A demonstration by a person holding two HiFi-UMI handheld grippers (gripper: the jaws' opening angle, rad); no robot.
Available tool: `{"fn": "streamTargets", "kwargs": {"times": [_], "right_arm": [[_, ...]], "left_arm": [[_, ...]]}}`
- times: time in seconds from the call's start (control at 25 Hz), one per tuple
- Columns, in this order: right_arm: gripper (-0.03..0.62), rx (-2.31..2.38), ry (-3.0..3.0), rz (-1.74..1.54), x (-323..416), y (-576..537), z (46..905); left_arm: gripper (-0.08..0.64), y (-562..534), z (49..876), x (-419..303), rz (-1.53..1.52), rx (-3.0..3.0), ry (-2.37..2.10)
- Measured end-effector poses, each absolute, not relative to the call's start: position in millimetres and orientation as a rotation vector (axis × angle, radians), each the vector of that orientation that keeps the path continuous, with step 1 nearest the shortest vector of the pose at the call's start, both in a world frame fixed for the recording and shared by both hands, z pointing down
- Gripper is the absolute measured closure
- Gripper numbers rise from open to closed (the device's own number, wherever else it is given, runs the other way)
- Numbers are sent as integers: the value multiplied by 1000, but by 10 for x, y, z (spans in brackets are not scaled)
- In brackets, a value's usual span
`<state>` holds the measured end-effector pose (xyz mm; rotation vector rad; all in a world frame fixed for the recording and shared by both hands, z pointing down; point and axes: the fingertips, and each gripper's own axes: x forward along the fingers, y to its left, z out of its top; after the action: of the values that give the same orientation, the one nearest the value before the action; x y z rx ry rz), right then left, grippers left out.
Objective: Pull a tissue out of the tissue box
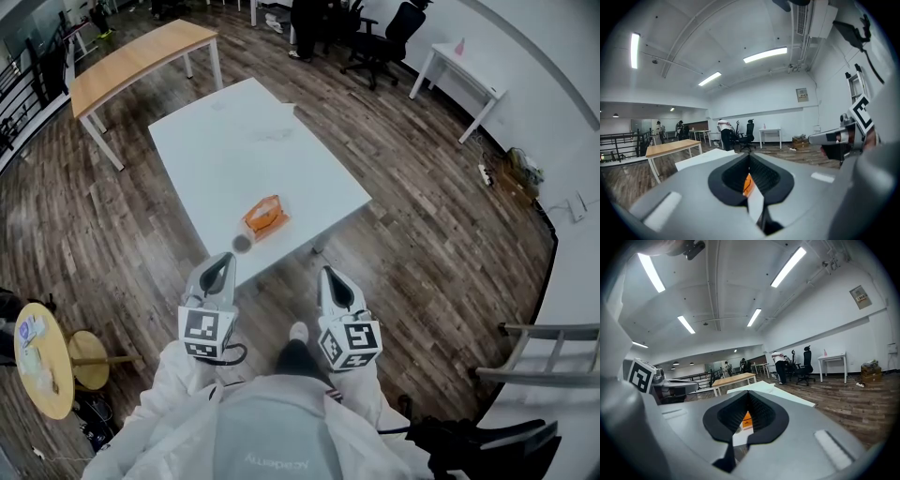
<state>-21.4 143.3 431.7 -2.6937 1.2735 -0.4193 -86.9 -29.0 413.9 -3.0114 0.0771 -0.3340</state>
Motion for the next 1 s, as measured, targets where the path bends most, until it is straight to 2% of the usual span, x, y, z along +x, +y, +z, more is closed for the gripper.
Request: {"fn": "streamTargets", "kwargs": {"times": [1.0], "right_arm": [[592, -2635, 1375, -475, 648, 1342, 4447]], "left_arm": [[560, -347, 4241, -102, -382, -3005, 193]]}}
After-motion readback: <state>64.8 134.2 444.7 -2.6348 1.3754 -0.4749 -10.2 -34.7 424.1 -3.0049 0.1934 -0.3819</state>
